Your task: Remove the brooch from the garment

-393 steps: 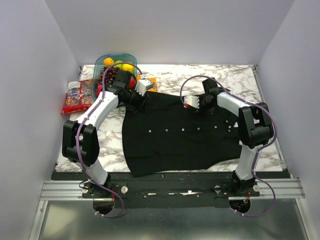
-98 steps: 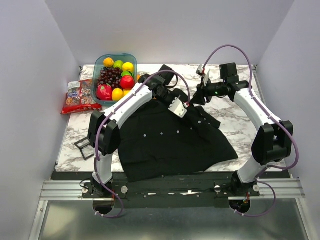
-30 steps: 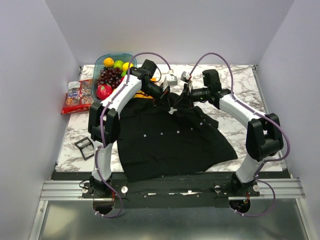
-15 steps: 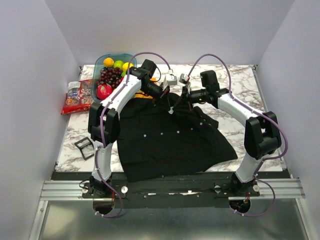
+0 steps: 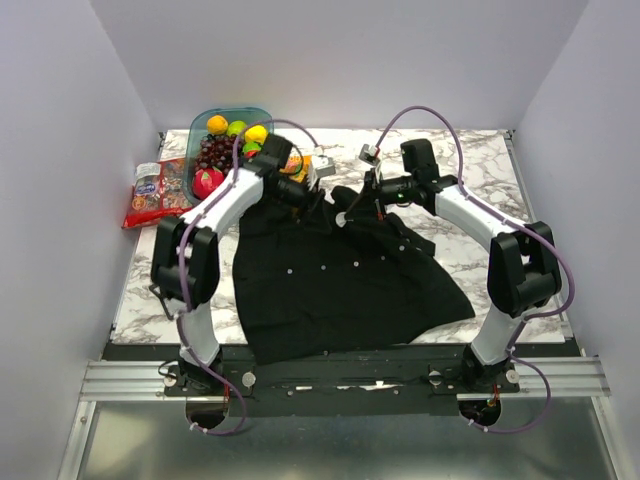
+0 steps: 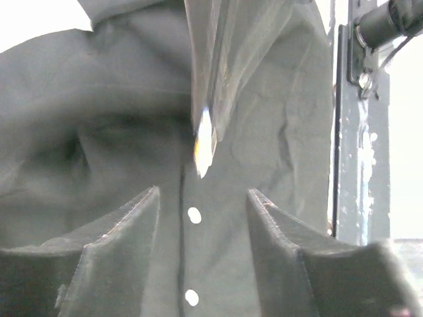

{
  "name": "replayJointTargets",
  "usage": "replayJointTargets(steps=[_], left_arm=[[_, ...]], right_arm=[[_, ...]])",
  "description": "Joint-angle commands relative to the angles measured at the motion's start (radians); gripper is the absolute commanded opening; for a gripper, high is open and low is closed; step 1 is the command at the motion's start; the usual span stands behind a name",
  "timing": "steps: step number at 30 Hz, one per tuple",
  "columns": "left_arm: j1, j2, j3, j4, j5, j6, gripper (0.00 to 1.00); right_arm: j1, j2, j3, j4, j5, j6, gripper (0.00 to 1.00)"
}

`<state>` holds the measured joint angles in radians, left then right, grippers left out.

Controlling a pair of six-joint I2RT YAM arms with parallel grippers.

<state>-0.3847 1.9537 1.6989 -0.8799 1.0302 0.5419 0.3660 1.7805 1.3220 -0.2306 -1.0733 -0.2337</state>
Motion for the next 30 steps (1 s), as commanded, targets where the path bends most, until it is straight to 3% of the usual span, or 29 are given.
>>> replayJointTargets(steps=[1,3,9,21,27,30], left_arm=[[0.006,-0.238,-0.339,0.647,-0.044,-0.368,0.66],[-0.009,-0.278,-0.508,0.939,-0.1,-0.569,0.68],[-0.057,-0.292,-0.619,1.188,-0.265,-0.726,0.67],[-0.059,-0.262,-0.61,1.194,-0.167,-0.741,0.58],[-0.057,-0.266,-0.611,1.147,-0.128,-0.694,0.58],[-0.057,-0.26,-0.604,1.11,-0.093,-0.651,0.53]], right_arm=[[-0.006,0.013,-0.007,0.019,-0.039,0.115,0.01],[-0.004,0.022,-0.001,0.019,-0.033,0.143,0.01],[-0.006,0.06,0.022,0.019,-0.042,0.194,0.0],[-0.013,0.094,0.026,0.037,-0.037,0.231,0.01],[-0.019,0.103,0.04,0.043,-0.036,0.231,0.0],[-0.019,0.105,0.039,0.043,-0.04,0.231,0.01]])
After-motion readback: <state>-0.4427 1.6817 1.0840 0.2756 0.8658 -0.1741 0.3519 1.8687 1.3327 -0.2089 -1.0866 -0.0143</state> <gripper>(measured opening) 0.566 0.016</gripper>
